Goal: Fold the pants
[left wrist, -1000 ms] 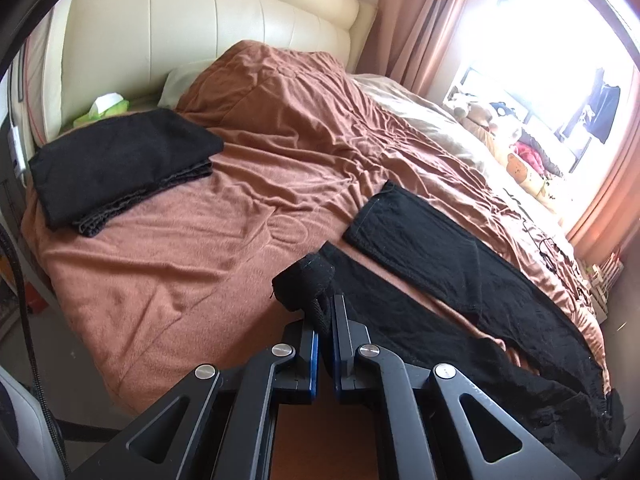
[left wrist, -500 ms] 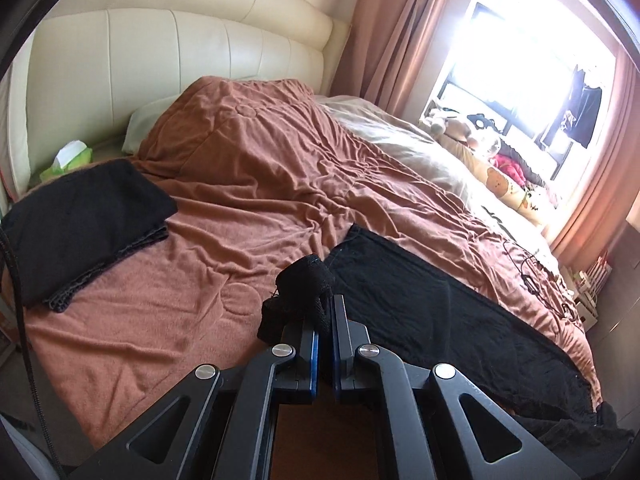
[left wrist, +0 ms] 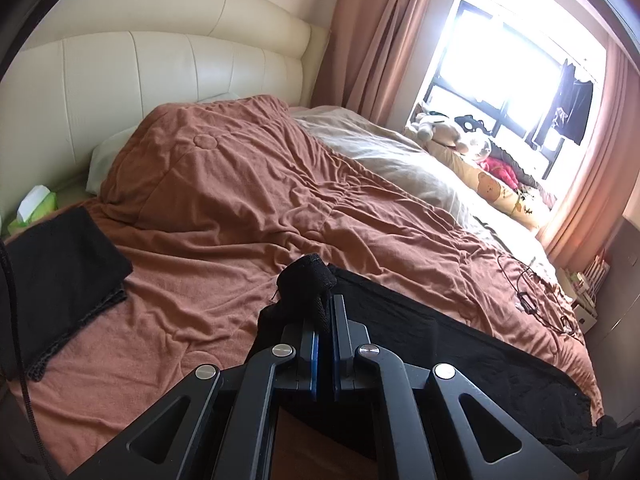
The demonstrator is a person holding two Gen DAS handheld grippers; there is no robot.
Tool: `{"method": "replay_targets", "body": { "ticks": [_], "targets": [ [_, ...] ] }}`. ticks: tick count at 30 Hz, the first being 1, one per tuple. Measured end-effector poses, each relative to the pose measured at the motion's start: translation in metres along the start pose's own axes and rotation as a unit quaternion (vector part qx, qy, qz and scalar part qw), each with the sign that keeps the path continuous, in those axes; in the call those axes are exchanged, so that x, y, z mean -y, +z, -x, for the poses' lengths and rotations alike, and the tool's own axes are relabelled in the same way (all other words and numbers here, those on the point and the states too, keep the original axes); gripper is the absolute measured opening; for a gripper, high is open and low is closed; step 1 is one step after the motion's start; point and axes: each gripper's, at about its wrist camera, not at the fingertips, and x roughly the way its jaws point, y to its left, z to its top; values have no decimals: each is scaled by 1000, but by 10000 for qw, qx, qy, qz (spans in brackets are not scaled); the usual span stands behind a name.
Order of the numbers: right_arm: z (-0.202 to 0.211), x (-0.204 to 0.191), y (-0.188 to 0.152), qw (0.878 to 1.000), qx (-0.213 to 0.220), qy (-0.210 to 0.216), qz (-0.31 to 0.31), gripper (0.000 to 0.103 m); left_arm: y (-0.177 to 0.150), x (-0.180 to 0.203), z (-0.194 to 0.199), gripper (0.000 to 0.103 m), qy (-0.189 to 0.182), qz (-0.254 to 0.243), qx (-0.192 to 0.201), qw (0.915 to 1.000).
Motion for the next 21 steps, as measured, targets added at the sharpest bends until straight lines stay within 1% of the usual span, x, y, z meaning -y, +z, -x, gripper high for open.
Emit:
{"method": "replay_targets", "body": {
  "ticks": [3,8,13,16,21],
  "targets": [
    [-16,-7,7,9999,-107,-81,19,0,5,7,-20,5,46,-100,-31,9999],
    [-49,-19,29,9992,-317,-246,-91,0,14,19,-64,5,64,-224,-268,9994],
    [-87,-32,43,9972,-382,-630,-115,0,24,39,-110,5,214,-455,-436,9978],
    [-116,-40,50,9954,-489,-809,-129,0,26,45,-143,5,250,-452,-641,9966],
    [-166,-48,55,9926,-706,-990,6,0,24,55,-197,5,476,-744,-937,9917]
  ]
}}
